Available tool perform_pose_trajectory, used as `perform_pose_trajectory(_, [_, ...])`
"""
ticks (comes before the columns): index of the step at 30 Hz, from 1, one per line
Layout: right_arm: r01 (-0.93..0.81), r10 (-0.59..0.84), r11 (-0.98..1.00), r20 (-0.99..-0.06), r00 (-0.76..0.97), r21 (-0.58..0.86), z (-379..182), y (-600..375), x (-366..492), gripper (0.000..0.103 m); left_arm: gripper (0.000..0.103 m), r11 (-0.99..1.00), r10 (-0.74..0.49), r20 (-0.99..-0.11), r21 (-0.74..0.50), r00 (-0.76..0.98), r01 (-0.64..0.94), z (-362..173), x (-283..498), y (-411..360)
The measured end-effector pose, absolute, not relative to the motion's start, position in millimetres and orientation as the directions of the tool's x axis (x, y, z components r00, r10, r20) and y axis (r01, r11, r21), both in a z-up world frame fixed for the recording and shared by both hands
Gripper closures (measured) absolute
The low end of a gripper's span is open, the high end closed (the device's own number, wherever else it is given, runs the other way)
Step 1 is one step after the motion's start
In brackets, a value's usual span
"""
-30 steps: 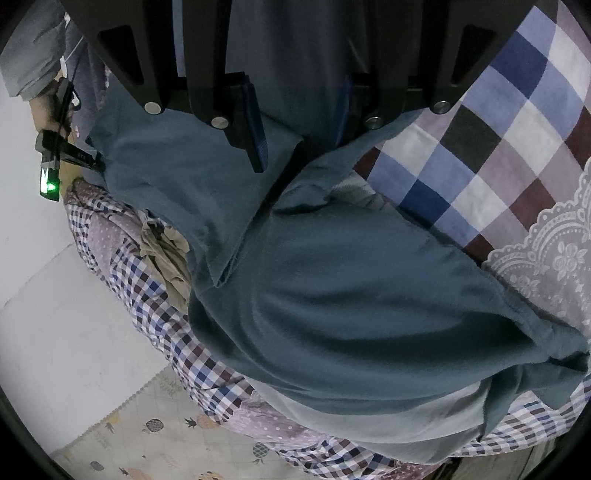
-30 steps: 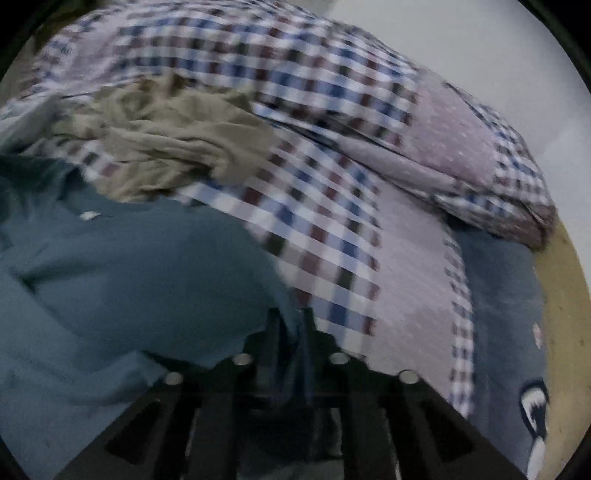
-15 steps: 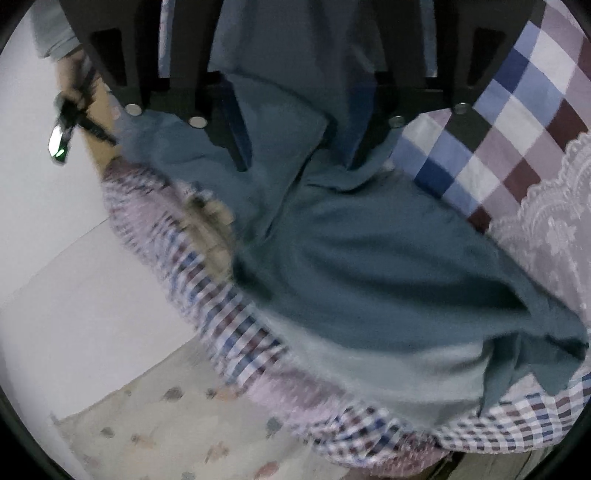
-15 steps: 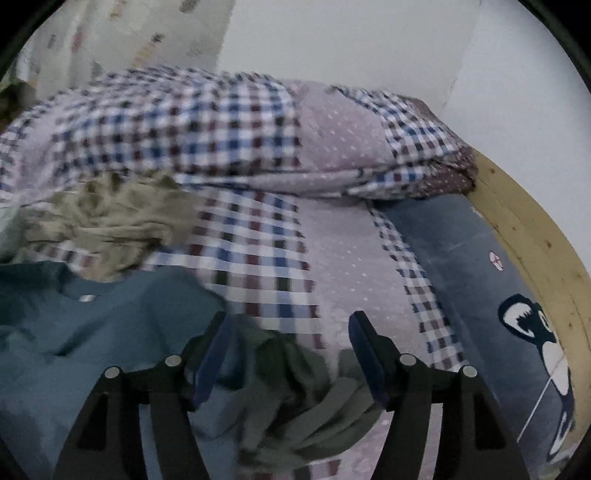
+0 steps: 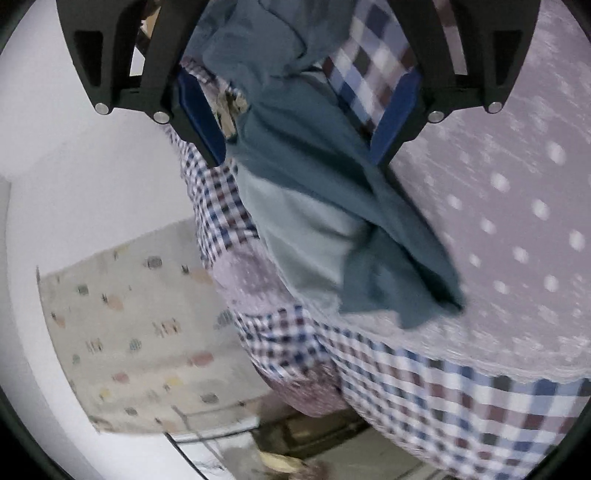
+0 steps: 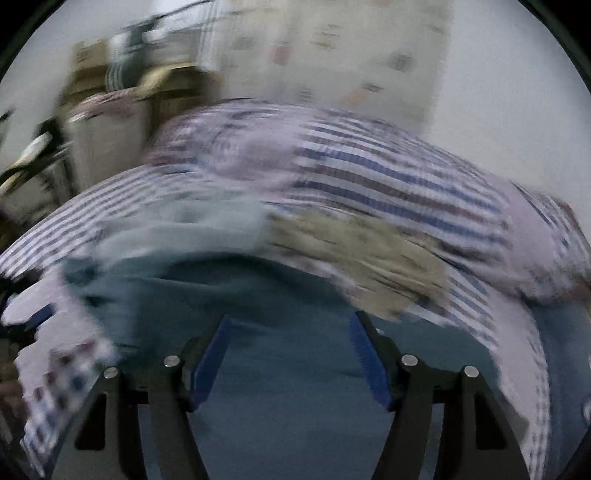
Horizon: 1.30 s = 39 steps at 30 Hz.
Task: Fold clothes
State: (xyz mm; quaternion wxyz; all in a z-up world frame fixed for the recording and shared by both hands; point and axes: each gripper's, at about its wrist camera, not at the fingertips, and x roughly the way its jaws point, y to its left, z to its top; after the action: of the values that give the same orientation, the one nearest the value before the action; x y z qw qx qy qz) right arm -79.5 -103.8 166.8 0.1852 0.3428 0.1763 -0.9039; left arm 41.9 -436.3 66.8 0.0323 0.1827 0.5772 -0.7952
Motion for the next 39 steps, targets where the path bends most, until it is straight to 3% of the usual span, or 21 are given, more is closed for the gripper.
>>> perform_pose_trajectory(10, [0.781, -0.48, -0.607, -0.717, -0.505, -0.144, 128, -334, -44, 0.032, 0.019, -0.152, 0.026, -0.335, -0.933, -0.942, 0.327, 42, 92, -508])
perform_pose_trajectory(26, [0.814, -0.374, -0.542, -0.808, -0.454, -0.207, 42, -491, -55, 0.04, 0.019, -0.005, 0.005, -0.281, -0.96, -0.96, 0.281, 18, 132, -558])
perform_pose_trajectory(27, [0.816, -0.359, -0.539, -0.818, -0.448, -0.21, 35, -498, -56, 0.044, 0.019, -0.008, 0.009, -0.281, -0.96, -0.96, 0.281, 17, 133, -560])
perform_pose_trajectory(29, [0.815, -0.32, -0.539, -0.844, -0.43, -0.211, 19, -508, -60, 0.069, 0.019, -0.016, 0.018, -0.282, -0.959, -0.959, 0.282, 17, 134, -564])
perform_pose_trajectory(30, [0.818, -0.303, -0.534, -0.855, -0.422, -0.215, 12, -512, -60, 0.091, 0.019, -0.018, 0.021, -0.28, -0.96, -0.96, 0.28, 17, 136, -567])
perform_pose_trajectory(34, [0.829, -0.332, -0.508, -0.835, -0.439, -0.234, 22, -512, -50, 0.096, 0.019, -0.009, 0.024, -0.267, -0.964, -0.963, 0.267, 13, 143, -576])
perform_pose_trajectory(39, [0.797, -0.46, -0.573, -0.729, -0.507, -0.193, 96, -472, -46, 0.096, 0.019, -0.048, 0.057, -0.277, -0.96, -0.959, 0.274, 15, 141, -575])
